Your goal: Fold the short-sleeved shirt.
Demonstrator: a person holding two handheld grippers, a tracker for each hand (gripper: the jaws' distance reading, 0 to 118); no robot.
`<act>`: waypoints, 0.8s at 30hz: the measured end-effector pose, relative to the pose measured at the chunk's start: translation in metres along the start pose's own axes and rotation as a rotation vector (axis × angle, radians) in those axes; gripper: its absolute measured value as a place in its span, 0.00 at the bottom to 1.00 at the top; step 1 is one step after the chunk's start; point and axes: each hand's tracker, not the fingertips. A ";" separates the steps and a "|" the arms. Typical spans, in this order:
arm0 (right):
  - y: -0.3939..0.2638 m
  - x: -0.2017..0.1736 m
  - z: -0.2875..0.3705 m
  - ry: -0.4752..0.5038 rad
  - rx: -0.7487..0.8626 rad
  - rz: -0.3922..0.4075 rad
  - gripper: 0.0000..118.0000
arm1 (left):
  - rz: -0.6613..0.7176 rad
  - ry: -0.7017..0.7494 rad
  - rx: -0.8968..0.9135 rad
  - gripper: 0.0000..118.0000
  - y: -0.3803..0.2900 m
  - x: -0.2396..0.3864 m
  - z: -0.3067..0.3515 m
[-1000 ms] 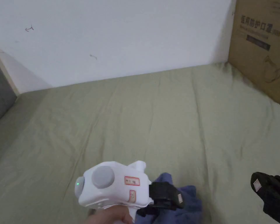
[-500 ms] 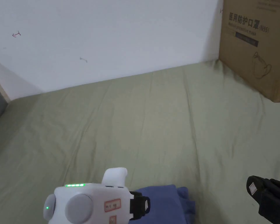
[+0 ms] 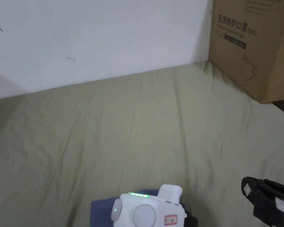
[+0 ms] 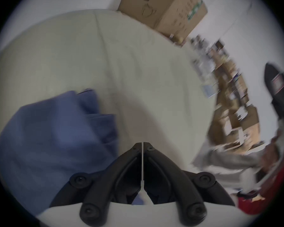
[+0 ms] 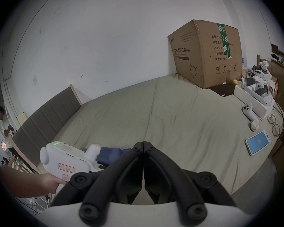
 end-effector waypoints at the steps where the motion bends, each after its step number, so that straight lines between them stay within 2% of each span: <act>1: 0.002 -0.001 0.002 0.011 0.005 -0.004 0.00 | -0.010 -0.002 0.078 0.01 0.001 0.004 0.013; 5: 0.019 -0.014 0.019 0.073 0.054 -0.006 0.00 | -0.181 0.169 0.396 0.01 -0.012 0.047 0.112; 9: 0.043 -0.041 0.040 0.134 0.182 0.040 0.00 | -0.293 0.378 0.750 0.01 -0.037 0.058 0.208; 11: 0.050 -0.055 0.049 0.150 0.273 0.091 0.00 | -0.285 0.514 0.881 0.01 -0.053 0.063 0.241; 14: 0.047 -0.080 0.059 0.070 0.464 0.190 0.00 | -0.218 0.725 1.055 0.01 -0.080 0.063 0.272; 17: 0.023 -0.090 0.052 -0.014 0.626 0.265 0.00 | -0.243 0.878 1.112 0.01 -0.106 0.058 0.274; 19: 0.009 -0.085 0.037 -0.071 0.538 0.214 0.00 | -0.239 0.958 1.093 0.00 -0.123 0.052 0.266; 21: -0.003 -0.080 0.030 -0.126 0.444 0.159 0.00 | -0.136 0.989 1.058 0.00 -0.137 0.048 0.267; 23: -0.015 -0.077 0.036 -0.140 0.471 0.170 0.00 | -0.073 0.962 1.069 0.00 -0.150 0.044 0.268; 24: -0.017 -0.075 0.038 -0.146 0.468 0.191 0.00 | -0.093 0.964 1.066 0.00 -0.153 0.041 0.267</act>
